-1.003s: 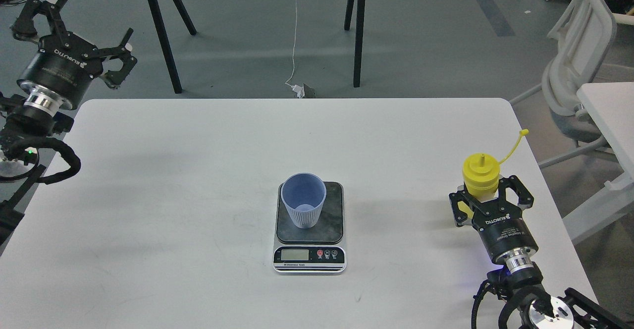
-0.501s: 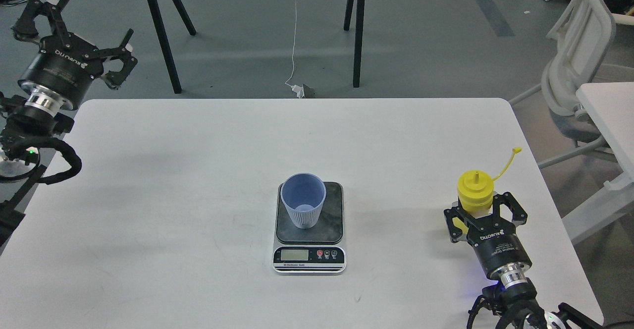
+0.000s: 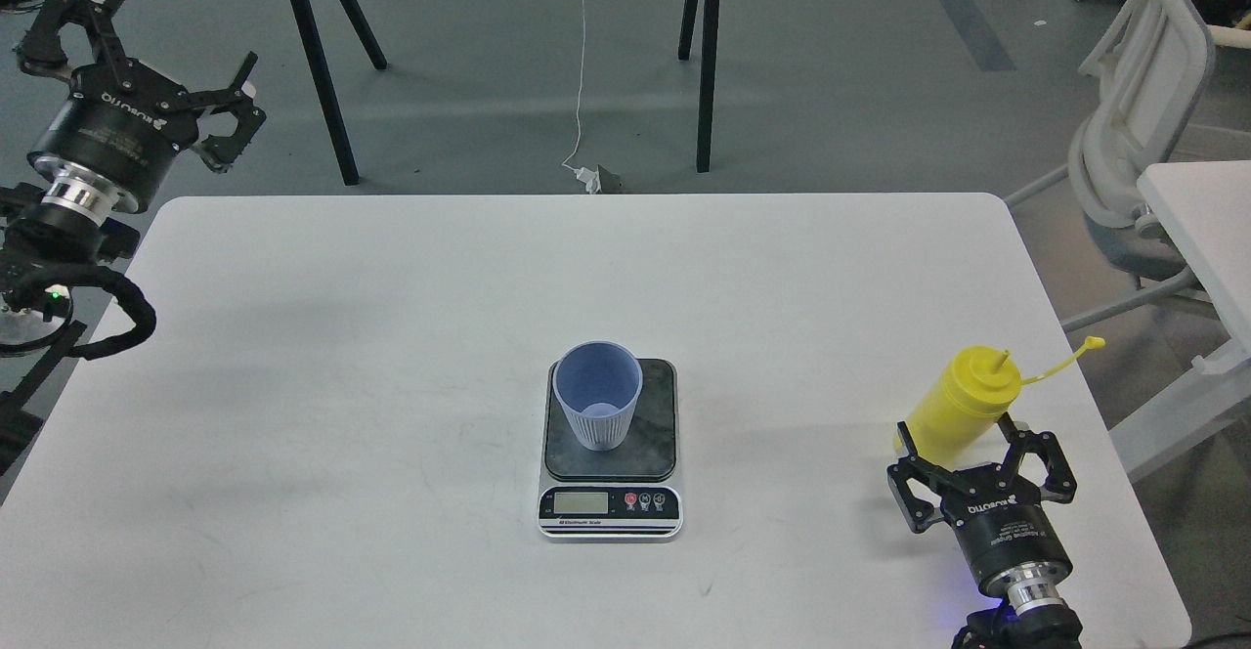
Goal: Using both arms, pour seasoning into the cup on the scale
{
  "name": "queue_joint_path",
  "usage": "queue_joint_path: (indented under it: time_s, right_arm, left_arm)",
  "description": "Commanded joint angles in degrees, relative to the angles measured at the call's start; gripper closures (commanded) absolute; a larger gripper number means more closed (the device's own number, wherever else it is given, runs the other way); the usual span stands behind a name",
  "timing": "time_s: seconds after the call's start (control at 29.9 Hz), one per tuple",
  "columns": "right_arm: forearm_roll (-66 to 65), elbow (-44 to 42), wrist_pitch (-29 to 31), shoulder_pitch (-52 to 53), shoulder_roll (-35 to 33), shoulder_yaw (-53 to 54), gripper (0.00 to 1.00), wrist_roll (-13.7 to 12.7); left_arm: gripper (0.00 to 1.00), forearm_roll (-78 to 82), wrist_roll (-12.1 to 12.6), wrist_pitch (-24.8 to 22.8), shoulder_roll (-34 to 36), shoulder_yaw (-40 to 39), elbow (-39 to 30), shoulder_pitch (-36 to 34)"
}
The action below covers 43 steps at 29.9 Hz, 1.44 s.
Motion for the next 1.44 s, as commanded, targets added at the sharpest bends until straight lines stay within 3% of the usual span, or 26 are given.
queue_joint_path:
  time_s: [0.0,0.3,0.43,0.57,0.67,0.87,1.17,1.4]
  right_arm:
    - [0.04,0.39,0.01,-2.55,-1.89,0.39,0.04,-0.08]
    - [-0.49,0.12,0.01,-3.44,-16.64,2.23,0.02,0.01]
    - [-1.02,-3.03,0.01,2.09,-23.77,3.47,0.02,-0.08]
    - [-2.94,-10.4,0.01,12.61,-25.45,3.56,0.02,-0.08]
    - [-5.93,-18.39,0.01,22.98,-24.23,2.68,0.02,-0.08]
    - [-6.12,-28.17,0.01,38.65,-17.11,-3.64,0.01,-3.15]
    - [-5.94,-39.24,0.01,51.48,-1.12,-3.21,0.01,-3.33]
    - [-6.2,-40.13,0.01,53.61,-0.14,-3.56,0.01,-3.33]
  left_arm:
    - [0.01,0.0,0.0,-0.03,0.01,0.0,0.01,0.06]
    - [0.0,0.0,-0.09,-0.2,-0.08,-0.26,0.01,0.06]
    - [0.01,0.0,-0.09,-0.11,-0.34,-0.96,0.1,0.06]
    - [0.0,0.26,0.26,-0.03,-0.61,-0.79,0.45,-0.02]
    - [0.0,0.44,0.27,0.06,-2.0,-0.52,1.24,-0.11]
    - [0.0,0.35,0.18,-0.29,-3.51,-0.96,3.78,-0.2]
    - [0.0,0.09,0.26,-0.73,-6.93,-1.05,7.57,-0.81]
    - [0.0,-0.09,0.09,-0.73,-7.55,-1.14,7.48,-0.82]
